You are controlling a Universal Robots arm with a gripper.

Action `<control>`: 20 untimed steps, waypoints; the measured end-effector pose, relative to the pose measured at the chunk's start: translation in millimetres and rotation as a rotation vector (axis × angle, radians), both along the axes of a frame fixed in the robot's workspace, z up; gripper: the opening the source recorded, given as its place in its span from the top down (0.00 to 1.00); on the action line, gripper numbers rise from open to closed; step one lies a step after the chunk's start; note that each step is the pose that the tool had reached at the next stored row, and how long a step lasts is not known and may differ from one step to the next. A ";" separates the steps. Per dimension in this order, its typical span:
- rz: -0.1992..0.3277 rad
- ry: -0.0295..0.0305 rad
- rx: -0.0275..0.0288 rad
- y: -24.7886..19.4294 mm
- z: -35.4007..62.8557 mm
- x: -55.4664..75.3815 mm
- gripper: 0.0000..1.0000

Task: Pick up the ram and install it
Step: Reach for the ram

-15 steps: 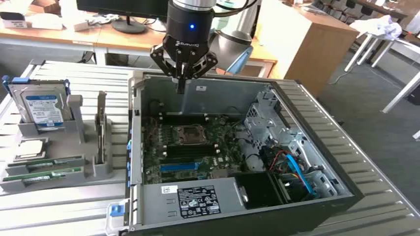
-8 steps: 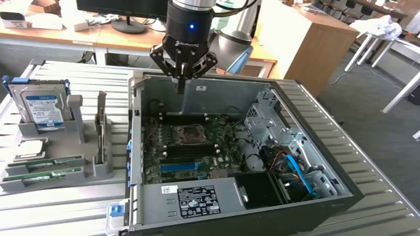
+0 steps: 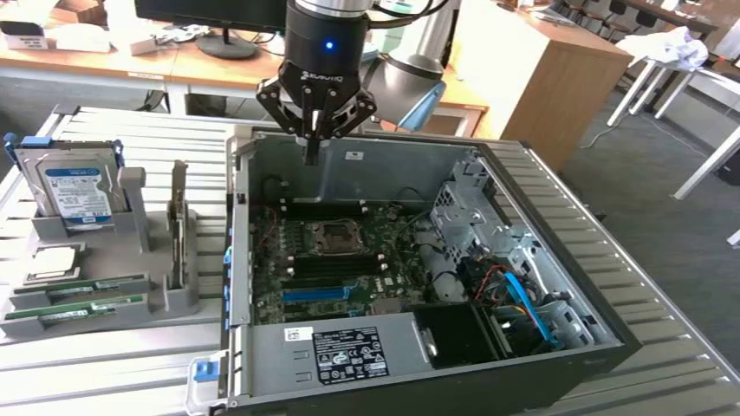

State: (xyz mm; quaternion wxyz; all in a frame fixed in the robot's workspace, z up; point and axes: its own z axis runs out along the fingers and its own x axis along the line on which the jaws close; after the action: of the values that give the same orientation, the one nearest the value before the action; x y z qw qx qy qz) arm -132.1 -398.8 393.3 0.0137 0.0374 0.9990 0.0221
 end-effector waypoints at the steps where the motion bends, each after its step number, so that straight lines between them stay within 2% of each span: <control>1: 0.000 0.0000 0.0000 0.0 0.0 -1.7 0.90; 20: 0.000 -0.0001 0.0000 0.0 0.0 -20.1 0.90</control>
State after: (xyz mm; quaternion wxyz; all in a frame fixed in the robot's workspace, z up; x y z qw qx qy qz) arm -152.2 -398.9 393.3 0.0137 0.0374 0.9990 0.0221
